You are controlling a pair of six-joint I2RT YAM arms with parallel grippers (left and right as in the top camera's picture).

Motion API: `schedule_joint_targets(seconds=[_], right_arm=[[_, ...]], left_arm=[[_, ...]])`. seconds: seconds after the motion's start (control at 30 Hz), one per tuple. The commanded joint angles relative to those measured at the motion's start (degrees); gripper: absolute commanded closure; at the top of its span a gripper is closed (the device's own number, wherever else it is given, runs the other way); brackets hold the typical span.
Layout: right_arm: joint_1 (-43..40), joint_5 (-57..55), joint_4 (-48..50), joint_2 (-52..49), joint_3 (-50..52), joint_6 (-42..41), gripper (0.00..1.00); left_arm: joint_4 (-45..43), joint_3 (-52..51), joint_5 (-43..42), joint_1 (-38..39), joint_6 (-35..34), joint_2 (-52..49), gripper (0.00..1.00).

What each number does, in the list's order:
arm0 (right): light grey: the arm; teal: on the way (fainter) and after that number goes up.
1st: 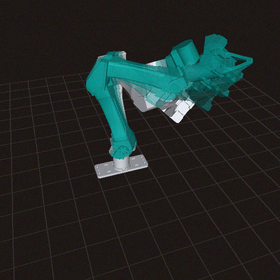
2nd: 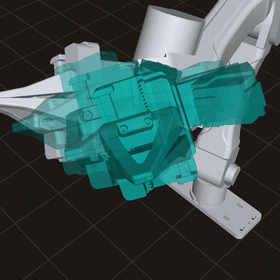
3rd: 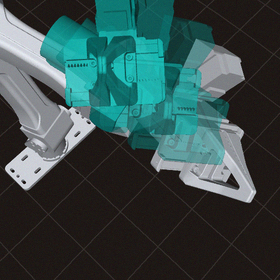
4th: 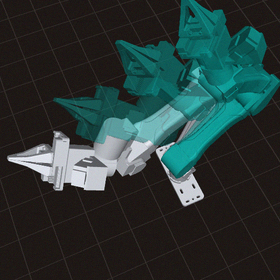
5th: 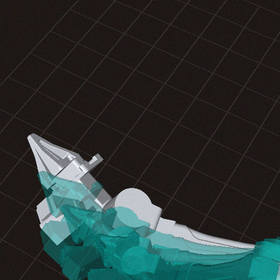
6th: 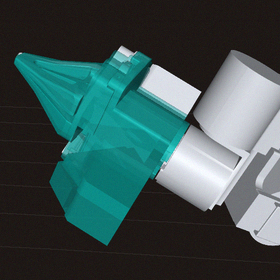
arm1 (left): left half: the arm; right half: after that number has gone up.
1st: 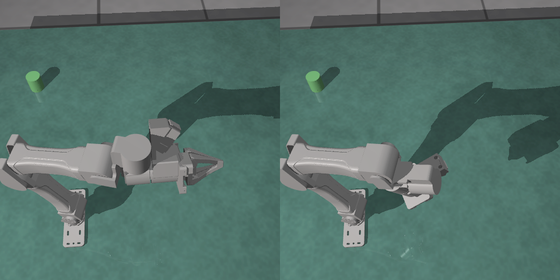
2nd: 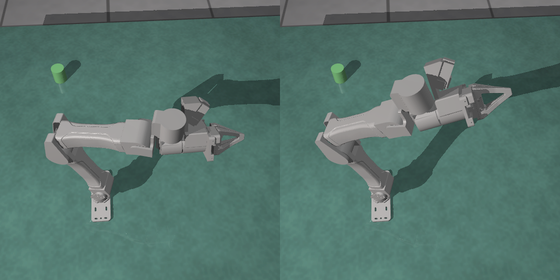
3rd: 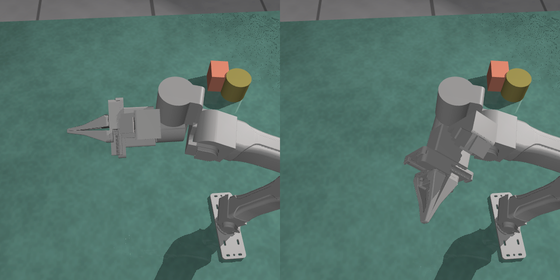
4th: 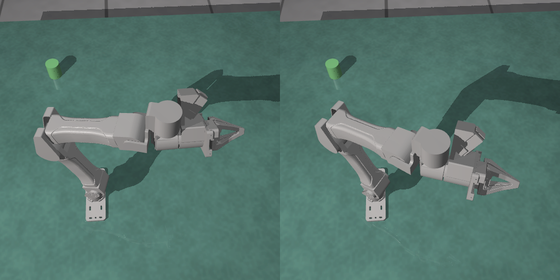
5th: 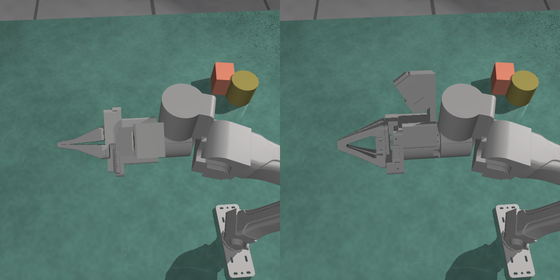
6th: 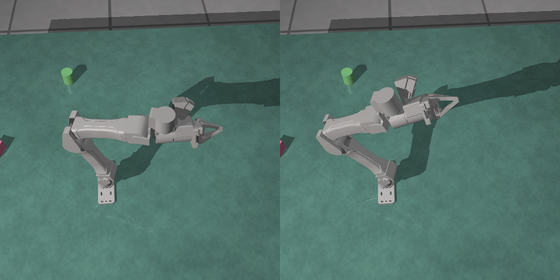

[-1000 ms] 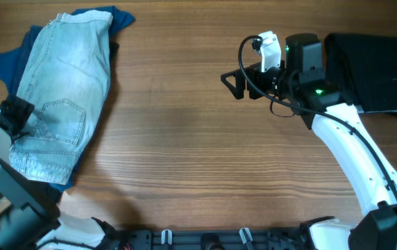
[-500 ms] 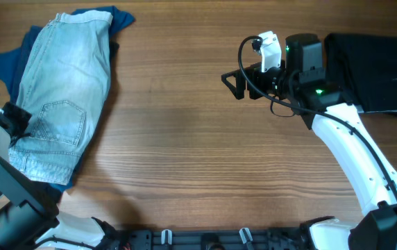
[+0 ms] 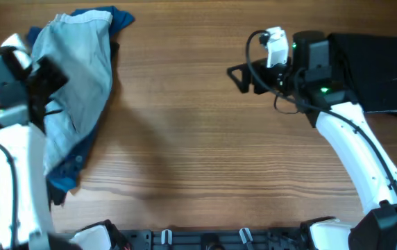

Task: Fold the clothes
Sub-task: 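Reach the left gripper to the light-blue jeans and grasp the waistband, then pull the jeans rightward off the pile with the left gripper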

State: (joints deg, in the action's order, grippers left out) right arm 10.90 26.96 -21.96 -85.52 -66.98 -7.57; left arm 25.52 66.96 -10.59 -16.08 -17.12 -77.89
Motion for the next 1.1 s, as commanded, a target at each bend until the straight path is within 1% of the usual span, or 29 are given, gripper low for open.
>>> schedule_joint_targets(seconds=[0.0, 0.03, 0.1, 0.27, 0.37, 0.57, 0.63, 0.67, 0.8, 0.9, 0.93, 1.0, 1.07], right_arm=[[-4.52, 2.08, -1.03, 1.42, -4.76, -3.43, 0.10], [-7.06, 3.10, -2.91, 2.03, -6.75, -3.58, 0.13], [-9.55, 3.08, -5.86, 2.16, -9.20, -3.45, 0.15], [-13.25, 3.21, -9.49, 2.16, -10.82, -3.13, 0.16], [-14.97, 4.70, -9.66, 2.16, -10.84, -3.10, 0.16], [-17.44, 5.07, -10.47, 2.16, -10.82, -3.08, 0.16], [-17.62, 5.07, -10.54, 2.16, -10.82, -3.10, 0.16], [-17.62, 5.07, -10.69, 2.16, -10.82, -3.10, 0.16], [-17.62, 6.58, -11.69, 2.16, -10.82, -3.08, 0.15], [-17.09, 7.61, -13.79, 2.14, -10.80, -2.84, 0.15], [-15.93, 7.37, -15.06, 2.03, -10.75, -1.44, 0.13], [-13.79, 4.20, -16.83, 1.42, -10.54, -1.38, 0.12], [-10.88, -0.92, -18.60, -0.04, -10.14, -1.44, 0.11]], left_arm=[[-4.26, 1.38, -1.97, 12.66, -2.97, 2.69, 0.96], [-6.58, 1.38, -1.97, 18.82, -3.13, 1.92, 0.96], [-9.16, 1.38, -1.25, 24.83, -3.23, 0.52, 0.96], [-17.20, 1.38, -0.24, 36.30, -5.92, -3.72, 0.96], [-21.09, 1.38, 0.17, 41.11, -5.97, -7.54, 0.96], [-27.56, 1.38, -0.28, 46.47, -9.07, -15.85, 0.95], [-29.24, 1.38, -0.24, 47.36, -9.03, -16.52, 0.52], [-30.16, 1.40, -0.26, 47.43, -9.03, -16.48, 0.00], [-28.09, 1.90, -0.26, 45.33, -8.81, -13.70, 0.00], [-20.26, 2.62, -0.26, 41.13, -8.59, -8.68, 0.00], [-16.44, 2.67, -0.26, 38.91, -8.59, -6.27, 0.00], [-9.86, 2.67, -0.28, 35.50, -8.35, -3.17, 0.00], [-2.99, 2.67, -0.26, 32.94, -5.46, -1.20, 0.00]])
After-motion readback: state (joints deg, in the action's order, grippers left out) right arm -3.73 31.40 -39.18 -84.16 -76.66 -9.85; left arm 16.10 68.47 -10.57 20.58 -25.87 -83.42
